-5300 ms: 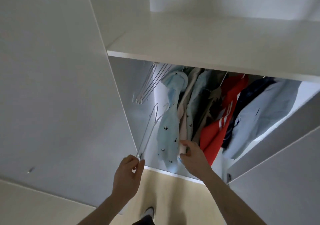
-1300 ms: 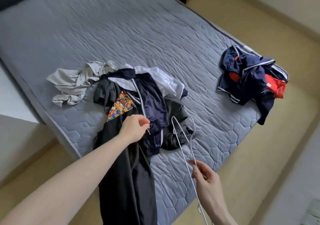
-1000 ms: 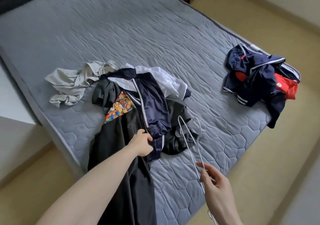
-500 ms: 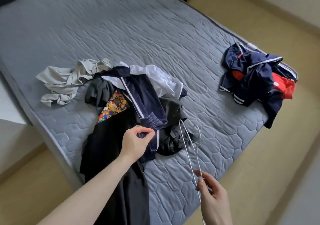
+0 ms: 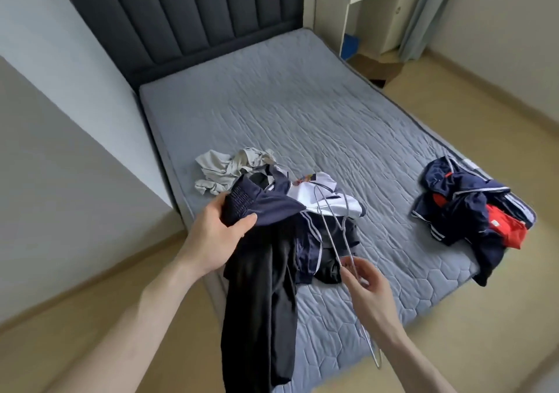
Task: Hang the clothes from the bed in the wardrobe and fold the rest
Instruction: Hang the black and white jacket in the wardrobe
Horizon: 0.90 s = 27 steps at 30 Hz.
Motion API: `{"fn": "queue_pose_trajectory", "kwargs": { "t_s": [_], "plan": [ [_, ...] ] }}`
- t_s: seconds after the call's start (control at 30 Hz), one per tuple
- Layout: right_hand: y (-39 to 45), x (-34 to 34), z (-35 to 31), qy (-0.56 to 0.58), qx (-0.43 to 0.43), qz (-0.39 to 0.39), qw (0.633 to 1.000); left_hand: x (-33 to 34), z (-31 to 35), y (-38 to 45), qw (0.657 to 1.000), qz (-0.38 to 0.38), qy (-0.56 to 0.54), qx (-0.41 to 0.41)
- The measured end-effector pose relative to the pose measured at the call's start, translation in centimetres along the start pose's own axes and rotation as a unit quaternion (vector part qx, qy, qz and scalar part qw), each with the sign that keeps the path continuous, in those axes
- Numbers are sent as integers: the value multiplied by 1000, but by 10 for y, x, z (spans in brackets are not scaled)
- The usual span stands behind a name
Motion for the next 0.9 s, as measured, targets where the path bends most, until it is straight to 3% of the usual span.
{"fn": "queue_pose_trajectory", "kwargs": {
  "t_s": [0.2, 0.4, 0.57, 0.7, 0.9],
  "plan": [
    [-58, 34, -29, -20, -53, -9, 998, -55, 44, -70, 998, -21, 39, 54],
    [-102, 55, -11, -25, -39, 5, 999, -22, 47, -110, 990, -130, -44, 26],
    [-127, 16, -7, -9, -29, 47, 998, 7, 65, -123, 985, -164, -50, 35],
    [-130, -12, -12, -29, -24, 37, 999, 40, 94, -126, 970, -205, -99, 83],
    [-102, -48, -71, -70, -87, 36, 993, 62, 187, -70, 961, -171, -170, 135]
  ]
}}
Point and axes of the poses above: each hand's wrist, its own y-axis towards the middle knuckle, its own x-axis out of the palm, z = x × y, the point moved 6 cm from there along y, towards the middle knuckle, and after that the axes turned 10 degrees about x, right-handed, at the moved point
